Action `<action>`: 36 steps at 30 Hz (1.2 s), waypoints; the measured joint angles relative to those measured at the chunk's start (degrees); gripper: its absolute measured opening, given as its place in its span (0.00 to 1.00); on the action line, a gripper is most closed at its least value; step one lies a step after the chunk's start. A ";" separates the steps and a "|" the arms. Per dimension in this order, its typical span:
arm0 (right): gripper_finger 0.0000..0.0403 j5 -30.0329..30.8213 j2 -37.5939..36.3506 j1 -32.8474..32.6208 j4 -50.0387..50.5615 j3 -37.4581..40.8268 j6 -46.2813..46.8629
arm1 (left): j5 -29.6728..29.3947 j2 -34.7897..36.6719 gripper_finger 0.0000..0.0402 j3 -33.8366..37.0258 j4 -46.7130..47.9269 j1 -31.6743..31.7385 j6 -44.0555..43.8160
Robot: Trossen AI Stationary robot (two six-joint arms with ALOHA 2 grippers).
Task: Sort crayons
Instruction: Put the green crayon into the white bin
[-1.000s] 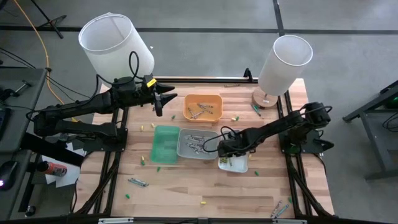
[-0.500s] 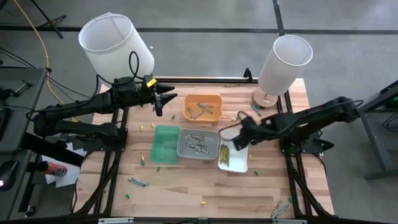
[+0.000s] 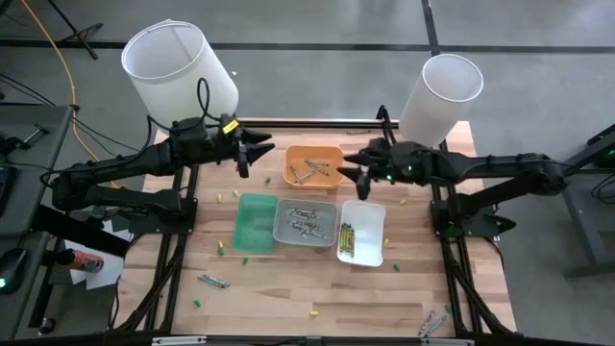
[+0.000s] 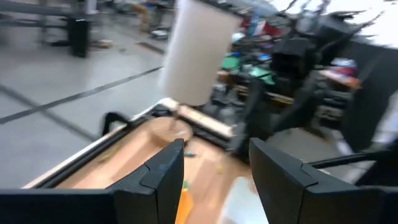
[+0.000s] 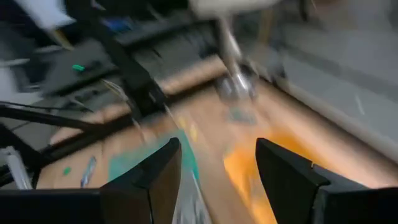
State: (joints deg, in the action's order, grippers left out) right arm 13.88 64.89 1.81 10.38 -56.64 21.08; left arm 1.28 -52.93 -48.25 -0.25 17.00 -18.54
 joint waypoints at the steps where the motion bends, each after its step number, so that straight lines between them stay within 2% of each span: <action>1: 0.50 -1.78 0.76 0.58 -3.93 0.00 -3.88 | 1.72 0.00 0.42 0.00 -0.89 -0.02 -0.20; 5: 0.50 -7.63 3.54 1.70 -13.94 0.00 -15.23 | 6.66 0.02 0.42 0.01 -3.43 -0.36 1.23; 9: 0.50 -8.38 4.63 1.80 -16.22 0.00 -19.02 | 6.89 0.00 0.42 0.00 -3.98 -1.08 3.55; 22: 0.50 -8.34 4.45 1.80 -15.73 0.00 -18.16 | 6.71 -0.22 0.42 0.02 -3.92 -1.10 3.71; 30: 0.50 -8.31 4.45 1.80 -15.75 0.00 -11.26 | 6.62 -0.22 0.42 0.01 -3.92 -1.07 3.78; 36: 0.50 -8.29 4.45 1.80 -15.75 0.00 -10.60 | 6.54 -0.22 0.42 0.01 -3.92 -0.79 3.80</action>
State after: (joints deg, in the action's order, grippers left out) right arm 5.58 69.34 3.62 -5.37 -56.64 10.48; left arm 7.82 -53.15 -48.23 -4.16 16.21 -14.74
